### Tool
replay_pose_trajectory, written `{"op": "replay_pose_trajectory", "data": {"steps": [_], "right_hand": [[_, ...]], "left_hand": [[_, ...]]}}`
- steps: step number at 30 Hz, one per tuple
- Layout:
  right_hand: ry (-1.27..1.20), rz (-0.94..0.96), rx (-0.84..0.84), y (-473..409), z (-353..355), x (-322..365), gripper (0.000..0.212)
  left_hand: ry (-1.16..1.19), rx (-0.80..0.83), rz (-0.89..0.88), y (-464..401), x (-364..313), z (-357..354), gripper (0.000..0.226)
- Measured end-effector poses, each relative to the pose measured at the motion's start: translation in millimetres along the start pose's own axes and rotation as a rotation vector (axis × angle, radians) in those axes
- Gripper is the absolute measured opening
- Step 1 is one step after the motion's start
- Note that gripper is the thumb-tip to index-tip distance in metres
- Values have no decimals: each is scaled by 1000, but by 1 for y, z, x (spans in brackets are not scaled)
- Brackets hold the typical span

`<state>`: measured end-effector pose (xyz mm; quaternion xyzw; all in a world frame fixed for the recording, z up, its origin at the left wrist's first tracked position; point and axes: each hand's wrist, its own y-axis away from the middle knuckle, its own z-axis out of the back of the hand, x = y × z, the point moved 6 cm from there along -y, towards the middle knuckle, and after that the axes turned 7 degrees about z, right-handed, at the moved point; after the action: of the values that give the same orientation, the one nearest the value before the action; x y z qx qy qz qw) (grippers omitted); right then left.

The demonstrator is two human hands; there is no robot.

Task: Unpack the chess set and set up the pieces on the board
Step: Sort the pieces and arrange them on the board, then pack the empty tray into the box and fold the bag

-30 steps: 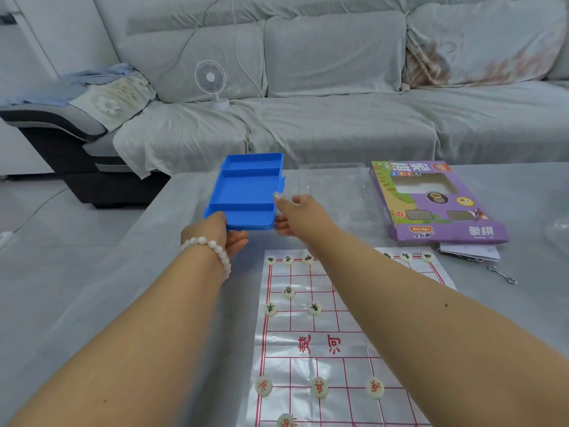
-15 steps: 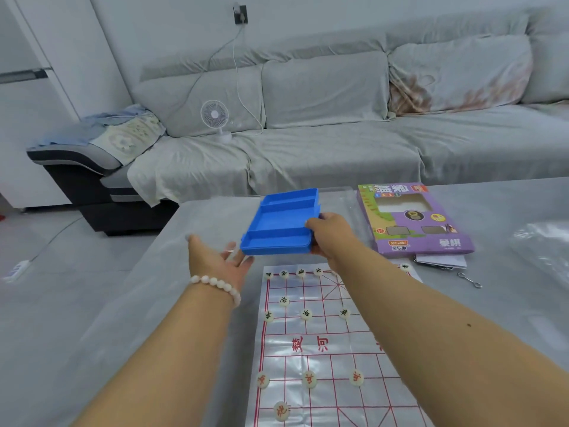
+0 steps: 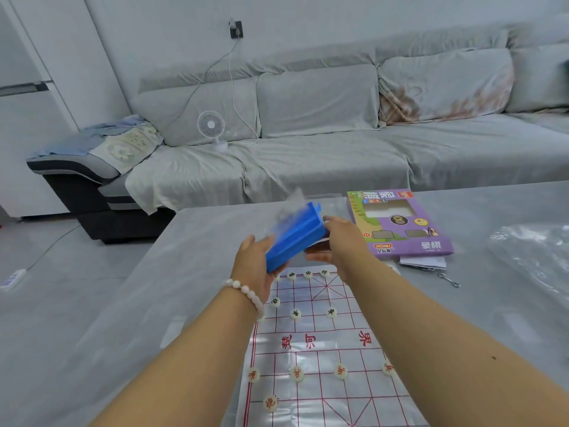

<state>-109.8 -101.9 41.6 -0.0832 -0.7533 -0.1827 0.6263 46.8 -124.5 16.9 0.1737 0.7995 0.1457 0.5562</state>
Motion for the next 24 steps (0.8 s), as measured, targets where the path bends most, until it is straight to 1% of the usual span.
{"op": "replay_pose_trajectory", "data": {"steps": [1,2,5,6,8,9,12,14,16,17,19,20,21,24], "right_hand": [[3,5,-4,2,1,0,33],[-19,-7,-12,3,1,-1,35],[-141,-70,-56,2,5,-7,34],[-178,-69,-62,0,6,-7,35],[-253,-101,-64,-4,9,-8,40],[-287,-128,-56,-6,10,-10,40],[-318,-188,-8,-12,12,-9,31],[-347,-223,17,-15,12,-10,33],[-339,-203,36,-20,11,-8,32],[-292,-170,25,-23,11,-7,29],[-166,-117,-39,-27,16,-6,26],[-150,-107,-57,-28,18,-7,26],[-180,-105,-50,-29,18,-7,26],[-374,-117,62,-29,15,-8,29]], "left_hand": [[-7,-31,5,-1,4,0,60],[-5,-45,8,-4,8,0,61],[-16,-15,-8,-3,11,-6,36],[-2,8,-6,-4,11,-7,33],[29,54,7,-7,10,-8,34],[9,77,12,-6,9,-10,33],[-74,137,28,-3,7,-18,31],[-86,150,40,-5,4,-19,32],[-112,145,38,-8,2,-18,38],[-139,138,27,-11,2,-17,44],[-205,127,-15,-15,-2,-19,51],[-223,127,-36,-15,-5,-21,50],[-225,129,-46,-15,-7,-23,48],[-153,162,8,-18,-6,-27,44]]}}
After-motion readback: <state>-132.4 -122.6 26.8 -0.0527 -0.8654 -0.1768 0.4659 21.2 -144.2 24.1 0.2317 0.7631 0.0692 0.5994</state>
